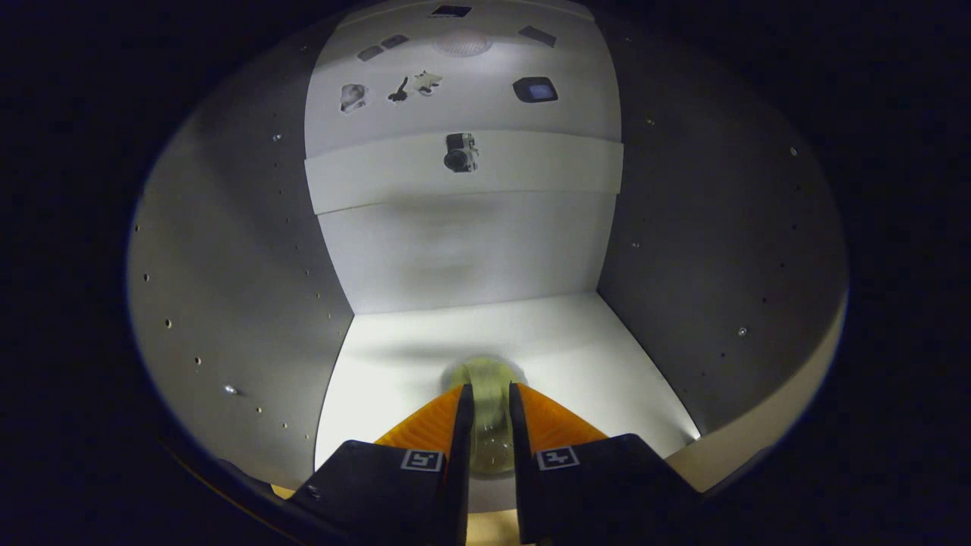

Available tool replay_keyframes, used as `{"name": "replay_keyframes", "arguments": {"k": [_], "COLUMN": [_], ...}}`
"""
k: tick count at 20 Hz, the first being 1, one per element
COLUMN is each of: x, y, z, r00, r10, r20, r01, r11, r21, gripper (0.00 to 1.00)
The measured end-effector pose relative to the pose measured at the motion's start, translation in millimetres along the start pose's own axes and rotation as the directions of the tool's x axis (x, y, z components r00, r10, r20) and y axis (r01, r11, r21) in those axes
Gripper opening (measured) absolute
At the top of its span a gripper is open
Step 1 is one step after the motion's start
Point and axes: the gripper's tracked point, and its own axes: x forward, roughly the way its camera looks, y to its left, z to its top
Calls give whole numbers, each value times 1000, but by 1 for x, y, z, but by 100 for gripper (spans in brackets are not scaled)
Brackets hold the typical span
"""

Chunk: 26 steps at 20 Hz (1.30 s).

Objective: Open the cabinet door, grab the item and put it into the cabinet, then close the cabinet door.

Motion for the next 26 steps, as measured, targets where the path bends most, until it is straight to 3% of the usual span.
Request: {"name": "replay_keyframes", "arguments": {"k": [5, 14, 15, 17, 23, 26], "x": [-28, -193, -211, -243, -316, -352], "y": [9, 3, 4, -1, -3, -3], "z": [17, 53, 53, 52, 27, 2], "r00": [996, 920, 905, 880, 831, 808], "r10": [38, 108, 123, 121, 139, 150], "r20": [77, 376, 407, 460, 539, 570], "r01": [-37, -109, -127, -131, -155, -164], "r11": [999, 994, 992, 991, 988, 986], "r21": [-11, -18, -16, -9, -17, -27], "gripper": [30, 42, 47, 71, 72, 87]}}
